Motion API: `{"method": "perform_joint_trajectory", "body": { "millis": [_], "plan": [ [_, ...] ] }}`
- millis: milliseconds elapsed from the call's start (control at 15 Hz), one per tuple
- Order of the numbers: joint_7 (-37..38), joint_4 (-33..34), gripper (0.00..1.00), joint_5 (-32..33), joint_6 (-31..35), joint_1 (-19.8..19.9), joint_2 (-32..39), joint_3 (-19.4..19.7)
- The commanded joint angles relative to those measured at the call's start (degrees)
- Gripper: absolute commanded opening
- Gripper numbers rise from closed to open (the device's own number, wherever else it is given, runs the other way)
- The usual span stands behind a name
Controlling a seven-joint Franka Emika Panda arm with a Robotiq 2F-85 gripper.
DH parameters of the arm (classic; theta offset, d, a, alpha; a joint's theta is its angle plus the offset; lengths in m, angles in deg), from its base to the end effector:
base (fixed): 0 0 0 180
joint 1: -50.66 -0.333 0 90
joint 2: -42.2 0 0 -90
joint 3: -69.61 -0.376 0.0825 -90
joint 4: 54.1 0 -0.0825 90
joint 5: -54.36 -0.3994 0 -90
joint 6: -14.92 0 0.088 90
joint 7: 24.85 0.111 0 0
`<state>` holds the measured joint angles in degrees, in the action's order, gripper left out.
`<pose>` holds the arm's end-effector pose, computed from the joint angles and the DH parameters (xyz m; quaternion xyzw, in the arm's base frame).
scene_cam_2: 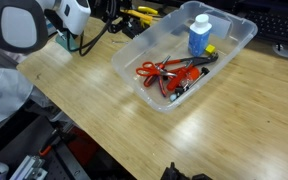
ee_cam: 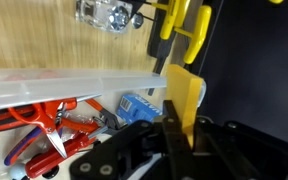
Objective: Pick up the yellow sticky note book from the table and put it in the container.
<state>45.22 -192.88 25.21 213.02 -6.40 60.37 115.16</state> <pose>0.5520 0.0731 0.3608 -0.6801 0.6050 -0.3559 0.2116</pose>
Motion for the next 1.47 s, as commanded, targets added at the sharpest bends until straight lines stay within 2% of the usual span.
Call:
{"method": "perform_joint_trajectory", "body": {
  "millis": [0,200,533,667,733,800,1400],
  "plan": [
    [0.74,0.84,0.02,-7.04,-0.02,-9.51,3.04,7.86],
    [2.24,-0.37,0.02,-10.2,-0.05,-14.05,4.26,10.63],
    [7.02,-3.53,0.02,-11.35,-0.12,-13.96,3.01,9.37],
    [8.5,-4.59,0.02,-10.24,-0.12,-13.26,1.56,8.82],
    [8.33,-5.32,0.02,-8.38,-0.12,-12.01,-0.22,7.32],
    [8.14,-4.06,0.09,-9.86,-0.12,-13.46,3.6,8.88],
    [8.25,-4.68,0.09,-9.7,-0.12,-13.38,2.1,8.34]
  ]
}}
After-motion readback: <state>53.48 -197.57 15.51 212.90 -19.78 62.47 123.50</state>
